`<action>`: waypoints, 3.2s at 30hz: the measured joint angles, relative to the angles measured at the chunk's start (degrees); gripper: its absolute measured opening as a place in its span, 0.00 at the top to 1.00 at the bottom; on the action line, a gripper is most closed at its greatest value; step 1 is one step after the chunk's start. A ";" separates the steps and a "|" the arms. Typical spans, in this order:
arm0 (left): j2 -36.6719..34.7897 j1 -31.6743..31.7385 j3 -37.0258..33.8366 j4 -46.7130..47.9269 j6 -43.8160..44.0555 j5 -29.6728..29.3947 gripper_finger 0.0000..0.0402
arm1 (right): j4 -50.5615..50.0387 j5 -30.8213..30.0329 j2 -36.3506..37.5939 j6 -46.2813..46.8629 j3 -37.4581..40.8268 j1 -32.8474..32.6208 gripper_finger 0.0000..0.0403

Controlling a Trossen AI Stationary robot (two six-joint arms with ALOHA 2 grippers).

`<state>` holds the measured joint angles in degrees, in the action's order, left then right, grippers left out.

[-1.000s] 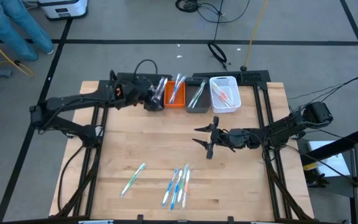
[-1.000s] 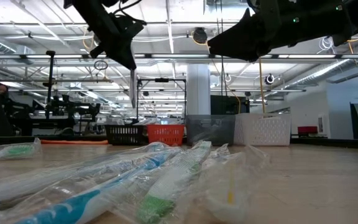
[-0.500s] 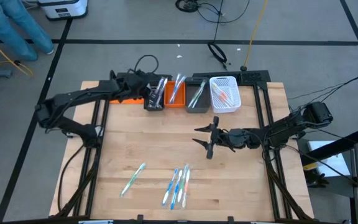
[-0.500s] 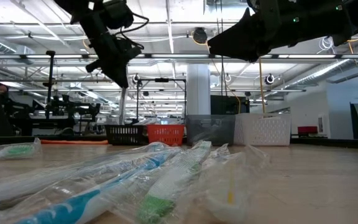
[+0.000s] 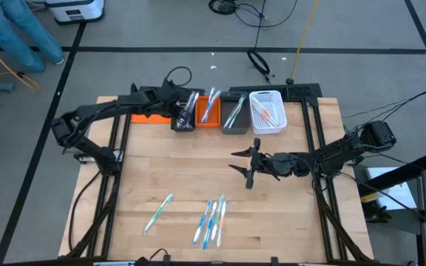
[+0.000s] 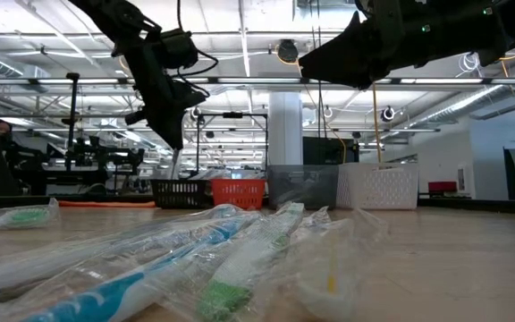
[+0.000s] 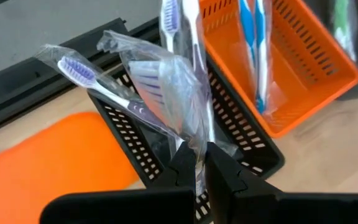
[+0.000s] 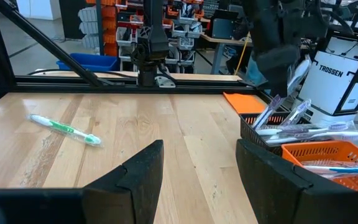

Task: Pick & Place Toothbrushes
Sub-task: Put the violet toothbrush into the black basket, then put the green toothbrush into the black bin

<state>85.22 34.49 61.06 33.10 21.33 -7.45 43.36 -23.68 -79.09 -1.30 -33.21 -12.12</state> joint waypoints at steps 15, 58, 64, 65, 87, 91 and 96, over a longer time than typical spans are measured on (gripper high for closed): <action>3.39 -0.07 0.00 -3.51 -1.28 -1.18 0.79 | -0.84 0.00 0.00 0.00 0.00 0.00 0.51; -3.15 -51.20 -0.02 13.77 32.15 6.93 0.67 | -4.67 0.00 0.00 0.89 0.00 0.00 0.51; -1.94 -60.81 -0.85 16.80 44.67 3.94 0.67 | -4.66 0.00 0.00 0.90 0.00 0.00 0.51; -1.80 -62.03 -1.37 16.79 46.45 3.78 0.67 | -4.61 -0.02 0.00 0.88 0.00 0.00 0.51; -1.16 -73.90 -15.62 1.38 68.31 4.88 0.67 | 2.37 -0.21 0.00 0.24 0.00 0.01 0.51; -1.16 -74.04 -16.95 -0.68 69.36 4.85 0.67 | 2.35 -0.22 0.00 0.24 0.00 0.02 0.51; -0.60 -73.99 -17.16 -1.81 69.36 4.38 0.67 | 2.31 -0.22 0.00 0.22 0.00 0.00 0.51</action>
<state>84.61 -39.51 43.90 31.29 90.70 -3.07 45.67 -23.90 -79.09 -1.08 -33.21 -12.12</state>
